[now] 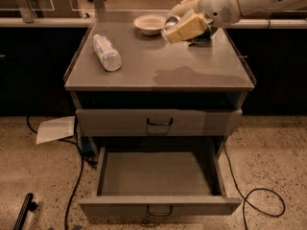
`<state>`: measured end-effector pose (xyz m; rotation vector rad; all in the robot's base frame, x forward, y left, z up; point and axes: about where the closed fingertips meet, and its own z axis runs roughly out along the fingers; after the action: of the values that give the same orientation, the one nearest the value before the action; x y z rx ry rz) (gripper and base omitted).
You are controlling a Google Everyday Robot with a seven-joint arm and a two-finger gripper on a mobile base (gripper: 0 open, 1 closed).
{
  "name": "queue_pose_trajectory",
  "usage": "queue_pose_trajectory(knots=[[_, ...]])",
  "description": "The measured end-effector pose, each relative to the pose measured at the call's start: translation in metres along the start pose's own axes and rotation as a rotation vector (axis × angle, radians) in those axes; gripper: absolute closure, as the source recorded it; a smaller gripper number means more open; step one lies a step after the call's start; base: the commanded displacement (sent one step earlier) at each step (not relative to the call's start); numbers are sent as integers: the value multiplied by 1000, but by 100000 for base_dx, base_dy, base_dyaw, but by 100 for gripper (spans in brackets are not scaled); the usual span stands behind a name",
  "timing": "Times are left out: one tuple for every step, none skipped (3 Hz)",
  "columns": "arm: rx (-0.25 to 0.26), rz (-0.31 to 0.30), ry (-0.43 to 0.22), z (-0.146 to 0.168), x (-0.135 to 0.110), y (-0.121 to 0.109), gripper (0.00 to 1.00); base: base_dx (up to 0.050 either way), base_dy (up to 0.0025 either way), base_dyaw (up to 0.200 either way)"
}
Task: Place redbull can into middle drawer
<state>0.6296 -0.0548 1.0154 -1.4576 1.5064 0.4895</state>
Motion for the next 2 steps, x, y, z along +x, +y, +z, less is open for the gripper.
queue_pose_trajectory(knots=[[100, -12, -124, -24, -46, 37, 100, 0, 0, 0], [169, 51, -214, -24, -51, 72, 100, 0, 0, 0]])
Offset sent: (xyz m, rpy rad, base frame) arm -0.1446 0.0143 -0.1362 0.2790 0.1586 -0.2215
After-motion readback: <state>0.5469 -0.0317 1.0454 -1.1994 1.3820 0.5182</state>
